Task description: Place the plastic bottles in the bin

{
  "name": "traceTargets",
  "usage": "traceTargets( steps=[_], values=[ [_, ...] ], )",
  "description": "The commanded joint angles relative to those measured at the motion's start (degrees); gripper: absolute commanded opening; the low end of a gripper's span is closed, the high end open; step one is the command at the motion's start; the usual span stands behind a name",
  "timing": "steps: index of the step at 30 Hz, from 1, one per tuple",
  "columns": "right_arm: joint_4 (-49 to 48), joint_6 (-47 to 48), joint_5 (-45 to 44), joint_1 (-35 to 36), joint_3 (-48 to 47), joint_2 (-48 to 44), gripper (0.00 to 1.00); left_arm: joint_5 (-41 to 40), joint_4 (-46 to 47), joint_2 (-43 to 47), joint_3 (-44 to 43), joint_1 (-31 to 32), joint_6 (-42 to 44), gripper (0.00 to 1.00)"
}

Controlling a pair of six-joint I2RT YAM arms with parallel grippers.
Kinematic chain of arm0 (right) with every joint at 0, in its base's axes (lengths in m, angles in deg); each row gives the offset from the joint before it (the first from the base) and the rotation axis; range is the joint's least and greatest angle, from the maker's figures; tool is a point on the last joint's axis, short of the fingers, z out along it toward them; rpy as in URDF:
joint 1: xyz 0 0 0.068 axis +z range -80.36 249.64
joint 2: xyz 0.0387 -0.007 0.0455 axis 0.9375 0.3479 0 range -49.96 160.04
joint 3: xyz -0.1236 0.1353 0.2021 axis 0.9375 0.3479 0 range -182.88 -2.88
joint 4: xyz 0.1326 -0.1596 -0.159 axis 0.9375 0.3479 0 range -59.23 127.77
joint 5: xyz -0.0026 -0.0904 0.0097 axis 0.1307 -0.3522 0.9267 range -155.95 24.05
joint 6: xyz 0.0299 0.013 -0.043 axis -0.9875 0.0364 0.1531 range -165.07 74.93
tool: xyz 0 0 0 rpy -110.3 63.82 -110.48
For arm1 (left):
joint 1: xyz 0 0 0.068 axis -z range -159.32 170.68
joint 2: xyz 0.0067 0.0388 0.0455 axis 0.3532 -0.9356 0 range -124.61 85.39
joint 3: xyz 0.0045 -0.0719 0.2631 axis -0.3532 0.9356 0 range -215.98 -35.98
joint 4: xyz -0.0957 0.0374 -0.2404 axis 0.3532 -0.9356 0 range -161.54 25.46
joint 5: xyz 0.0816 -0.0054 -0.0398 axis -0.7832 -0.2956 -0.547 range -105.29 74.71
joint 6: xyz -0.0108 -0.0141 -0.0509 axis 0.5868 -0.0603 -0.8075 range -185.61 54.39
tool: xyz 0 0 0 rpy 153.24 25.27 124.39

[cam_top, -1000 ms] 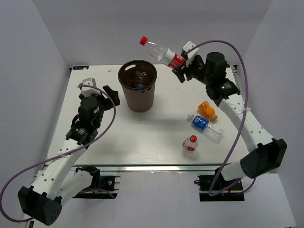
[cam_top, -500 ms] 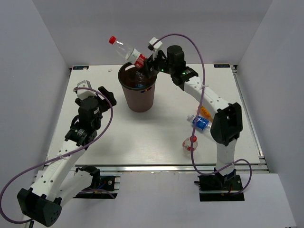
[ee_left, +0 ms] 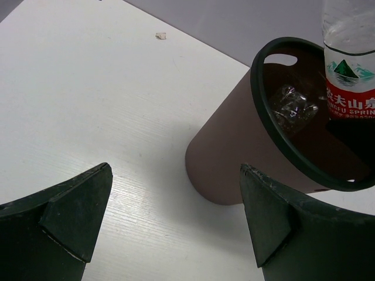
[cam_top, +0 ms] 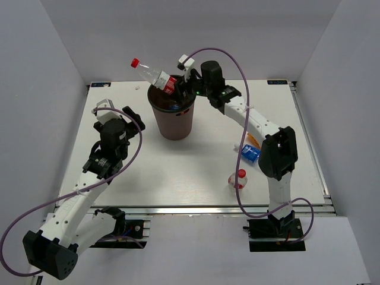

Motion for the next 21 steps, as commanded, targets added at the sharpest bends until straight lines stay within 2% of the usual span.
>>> traceTargets(
  steps=[1,6,12,18,21],
  values=[
    [0.56,0.94,2.24,0.06,-2.81,-0.52,0.53,-1.16,-0.56,-0.02,-2.03,0.07,-0.19,0.98],
    [3.20,1.38,7.33,0.24,-3.16,0.71,0.55,-1.25,-0.30,0.42,-1.85,0.07,-0.02,0.98],
    [5.40,2.08,5.24,0.68,-3.60,1.51,0.64,-1.25,-0.39,0.15,-1.85,0.07,-0.19,0.98],
    [5.84,1.46,4.79,0.68,-3.69,2.21,0.80,-1.34,-0.74,-0.11,-2.20,0.07,-0.02,0.98],
    [5.84,1.38,4.18,0.68,-3.78,2.30,0.84,-1.43,-0.83,-0.20,-2.29,0.15,0.16,0.98]
  ],
)
